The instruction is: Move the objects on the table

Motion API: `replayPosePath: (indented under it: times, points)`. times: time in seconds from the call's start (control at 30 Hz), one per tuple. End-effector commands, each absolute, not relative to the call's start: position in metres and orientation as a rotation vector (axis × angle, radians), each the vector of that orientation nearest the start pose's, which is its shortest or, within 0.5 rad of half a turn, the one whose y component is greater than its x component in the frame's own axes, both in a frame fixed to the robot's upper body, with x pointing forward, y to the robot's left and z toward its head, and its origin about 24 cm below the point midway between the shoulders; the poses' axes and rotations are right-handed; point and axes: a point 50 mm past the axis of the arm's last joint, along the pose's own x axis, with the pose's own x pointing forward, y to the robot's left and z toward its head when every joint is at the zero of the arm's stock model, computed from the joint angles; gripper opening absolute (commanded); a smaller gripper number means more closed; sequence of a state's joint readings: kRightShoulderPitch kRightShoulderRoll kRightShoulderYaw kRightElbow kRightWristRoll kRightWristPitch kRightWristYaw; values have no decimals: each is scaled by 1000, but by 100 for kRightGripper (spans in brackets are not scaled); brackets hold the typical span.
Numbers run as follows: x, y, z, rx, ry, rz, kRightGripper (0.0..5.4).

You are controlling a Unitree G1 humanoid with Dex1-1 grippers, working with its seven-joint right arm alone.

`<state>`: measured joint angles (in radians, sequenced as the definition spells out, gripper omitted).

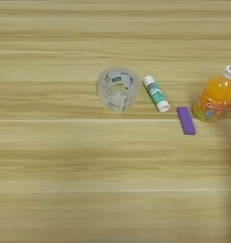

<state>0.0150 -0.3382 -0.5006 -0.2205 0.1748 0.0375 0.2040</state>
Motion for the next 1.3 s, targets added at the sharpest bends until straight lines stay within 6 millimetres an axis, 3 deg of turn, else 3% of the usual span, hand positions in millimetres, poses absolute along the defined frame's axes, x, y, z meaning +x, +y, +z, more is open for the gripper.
replayPosePath:
  times: [0.03,0.17,0.53,1.3]
  points:
    - [232,-305,146,-263,-295,-251,412]
    - [243,-310,125,-240,-217,-263,412]
    - [255,-316,96,-227,-121,-272,412]
    - [261,-322,66,-207,-22,-289,412]
